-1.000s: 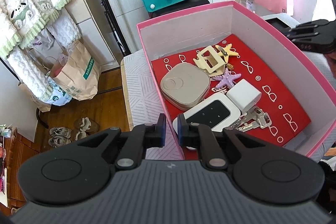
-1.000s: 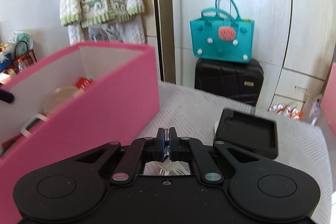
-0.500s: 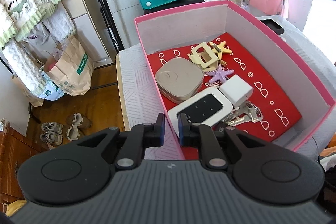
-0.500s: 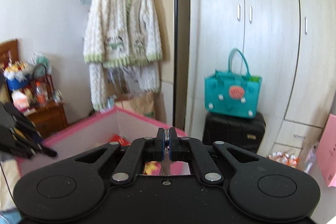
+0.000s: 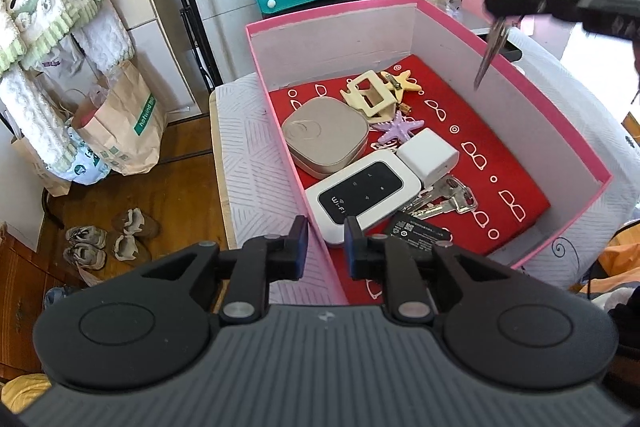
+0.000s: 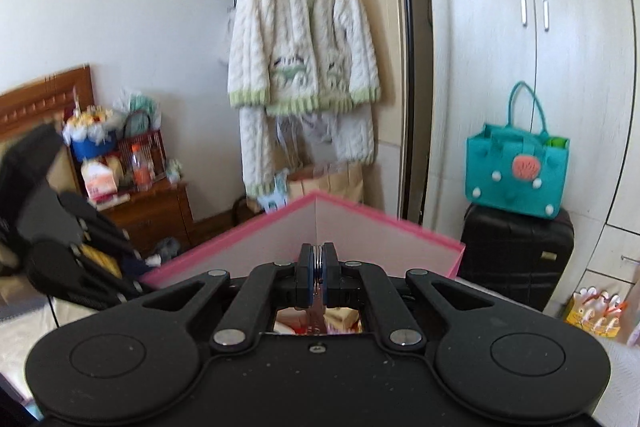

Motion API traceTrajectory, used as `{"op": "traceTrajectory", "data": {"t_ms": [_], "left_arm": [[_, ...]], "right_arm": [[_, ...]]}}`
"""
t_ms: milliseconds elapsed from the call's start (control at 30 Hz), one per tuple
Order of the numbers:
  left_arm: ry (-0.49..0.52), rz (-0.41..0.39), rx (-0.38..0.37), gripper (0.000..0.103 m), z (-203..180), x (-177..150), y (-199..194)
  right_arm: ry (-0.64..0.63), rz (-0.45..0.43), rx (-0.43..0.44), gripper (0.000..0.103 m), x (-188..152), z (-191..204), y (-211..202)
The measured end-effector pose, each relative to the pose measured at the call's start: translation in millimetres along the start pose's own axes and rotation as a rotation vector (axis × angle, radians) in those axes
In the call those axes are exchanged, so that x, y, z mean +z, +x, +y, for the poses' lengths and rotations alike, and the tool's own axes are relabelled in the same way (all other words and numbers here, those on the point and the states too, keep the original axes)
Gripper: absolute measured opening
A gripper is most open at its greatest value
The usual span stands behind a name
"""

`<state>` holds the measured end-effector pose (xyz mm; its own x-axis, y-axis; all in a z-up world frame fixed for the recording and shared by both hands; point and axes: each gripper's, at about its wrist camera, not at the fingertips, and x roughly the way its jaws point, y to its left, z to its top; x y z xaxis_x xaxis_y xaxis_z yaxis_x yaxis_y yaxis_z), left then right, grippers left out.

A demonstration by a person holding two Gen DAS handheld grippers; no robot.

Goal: Organize rigid objects
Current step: 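Carry the keys into the pink box and open the right gripper, then move the right gripper to the yellow AA battery and grasp it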

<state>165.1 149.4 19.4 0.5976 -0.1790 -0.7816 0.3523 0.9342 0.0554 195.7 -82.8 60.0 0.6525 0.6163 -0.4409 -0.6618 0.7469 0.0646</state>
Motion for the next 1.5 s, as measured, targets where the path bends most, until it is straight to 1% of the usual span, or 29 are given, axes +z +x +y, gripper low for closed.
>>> {"op": "traceTrajectory", "data": {"t_ms": [67, 100, 200, 233, 300, 333, 367, 400, 500, 567, 633, 767, 833, 900, 1000, 1033, 1067, 1133, 1233, 1300, 1333, 1367, 1433, 1500], "left_arm": [[-0.005, -0.002, -0.002, 0.016, 2.1, -0.2, -0.1], [-0.003, -0.003, 0.001, 0.014, 2.6, 0.0, 0.0], [-0.009, -0.007, -0.005, 0.013, 4.0, -1.0, -0.1], [-0.010, -0.009, -0.006, 0.013, 4.4, -1.4, -0.2], [-0.008, -0.013, -0.004, 0.013, 3.8, -2.1, 0.0], [-0.007, -0.014, -0.002, 0.013, 3.3, -2.3, 0.0], [-0.008, -0.015, 0.000, 0.013, 3.3, -2.4, 0.2], [-0.009, -0.016, -0.001, 0.013, 3.4, -2.5, 0.3], [-0.013, -0.016, 0.001, 0.013, 2.9, -2.0, -0.5], [-0.016, -0.017, 0.002, 0.013, 2.2, -1.4, -0.5], [-0.018, -0.016, 0.007, 0.013, 1.0, -0.2, -0.3], [-0.017, -0.019, 0.015, 0.012, -0.1, 0.0, -0.3], [-0.027, -0.020, 0.013, 0.012, 1.1, 0.0, 0.1], [-0.047, -0.020, 0.004, 0.012, 3.9, 0.4, 0.1], [-0.056, -0.028, 0.009, 0.011, 4.3, 1.5, 0.7], [-0.050, -0.030, 0.016, 0.011, 2.8, 1.5, 0.7], [-0.047, -0.030, 0.022, 0.011, 1.6, 1.1, 0.9], [-0.049, -0.025, 0.028, 0.011, 1.4, 2.4, 1.8], [-0.054, -0.021, 0.034, 0.010, 2.2, 4.9, 2.6], [-0.051, -0.021, 0.045, 0.010, 0.9, 6.7, 3.9], [-0.052, -0.020, 0.051, 0.010, 0.4, 7.8, 4.7], [-0.054, -0.019, 0.054, 0.010, 0.3, 8.8, 5.4], [-0.060, -0.020, 0.059, 0.009, 0.7, 10.4, 6.2], [-0.070, -0.023, 0.061, 0.009, 1.4, 11.8, 6.4]], "right_arm": [[-0.001, 0.023, 0.002, 0.005, -5.5, 0.6, 8.4], [0.002, 0.034, -0.001, 0.005, -7.5, 0.1, 12.0], [0.003, 0.050, -0.013, 0.006, -12.4, -2.8, 14.9], [0.016, 0.044, -0.014, 0.008, -12.8, -4.4, 13.7], [0.053, 0.019, -0.016, 0.014, -13.4, -9.4, 7.7], [0.076, 0.003, -0.020, 0.022, -12.8, -14.0, 3.0], [0.094, -0.013, -0.027, 0.027, -12.7, -18.0, -2.2], [0.109, -0.026, -0.036, 0.028, -12.4, -22.2, -6.2], [0.143, -0.047, -0.089, 0.035, -16.5, -37.5, -20.7], [0.162, -0.036, -0.134, 0.037, -23.4, -48.1, -29.5], [0.187, -0.011, -0.181, 0.038, -31.9, -59.2, -35.2], [0.224, 0.068, -0.250, 0.042, -54.6, -84.0, -40.9], [0.240, 0.112, -0.283, 0.042, -69.1, -96.7, -40.0], [0.230, 0.164, -0.317, 0.042, -83.5, -106.9, -33.8], [0.144, 0.267, -0.376, 0.040, -105.2, -112.4, -18.5], [0.105, 0.296, -0.393, 0.036, -113.3, -112.4, -13.6], [0.087, 0.309, -0.391, 0.035, -118.3, -113.6, -9.4], [0.098, 0.313, -0.371, 0.035, -124.8, -118.6, -3.1], [0.124, 0.302, -0.367, 0.034, -127.4, -128.0, 6.7], [0.171, 0.286, -0.363, 0.032, -128.9, -134.3, 11.1], [0.207, 0.275, -0.341, 0.022, -129.9, -138.0, 11.4], [0.223, 0.270, -0.318, 0.015, -130.3, -138.3, 12.0], [0.200, 0.275, -0.301, 0.012, -130.6, -132.3, 12.7], [0.185, 0.280, -0.292, 0.012, -131.1, -126.1, 13.2]]}}
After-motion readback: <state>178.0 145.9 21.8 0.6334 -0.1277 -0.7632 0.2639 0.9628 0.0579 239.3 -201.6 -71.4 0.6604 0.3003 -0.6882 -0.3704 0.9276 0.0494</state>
